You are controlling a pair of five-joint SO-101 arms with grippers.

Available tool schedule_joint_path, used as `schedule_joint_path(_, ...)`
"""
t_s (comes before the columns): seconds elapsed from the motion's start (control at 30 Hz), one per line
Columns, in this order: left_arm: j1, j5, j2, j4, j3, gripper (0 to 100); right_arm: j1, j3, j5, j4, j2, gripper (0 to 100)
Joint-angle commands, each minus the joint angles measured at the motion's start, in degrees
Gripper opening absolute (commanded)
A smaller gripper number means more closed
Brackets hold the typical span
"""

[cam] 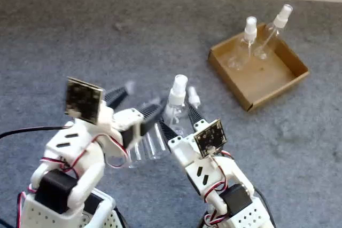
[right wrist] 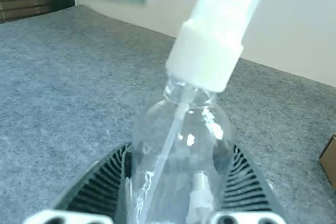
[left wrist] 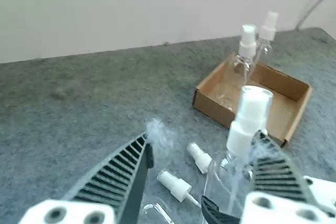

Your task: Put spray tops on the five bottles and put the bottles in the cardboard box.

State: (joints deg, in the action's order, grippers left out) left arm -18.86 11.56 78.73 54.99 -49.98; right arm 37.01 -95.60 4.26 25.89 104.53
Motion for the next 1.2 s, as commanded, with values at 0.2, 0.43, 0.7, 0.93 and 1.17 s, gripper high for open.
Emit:
schedule_joint_path(0.2, 0.6, 0.2, 0.7, 7.9, 12.4, 2, 0.2, -9.5, 0.6, 1.4, 0.7, 8.8)
schedule_joint_path(0.43, 7.9, 0.2, 5.7, 12.0, 13.7, 1, 0.2, -9.5, 0.6, 2.6, 0.7, 8.8)
schedule_joint_path(0.7, 9.8, 0.2, 23.6, 11.4, -5.3, 0, 0.3, -9.5, 0.6, 5.0, 0.7, 8.8)
schedule_joint_path(0.93, 9.9, 0.3, 25.6, 8.7, -16.0, 0, 0.3, -9.5, 0.6, 5.0, 0.7, 8.8)
schedule_joint_path(1.17, 9.5, 0.5, 25.7, 2.8, -24.7, 0, 0.3, -9.5, 0.6, 5.1, 0.7, 8.8)
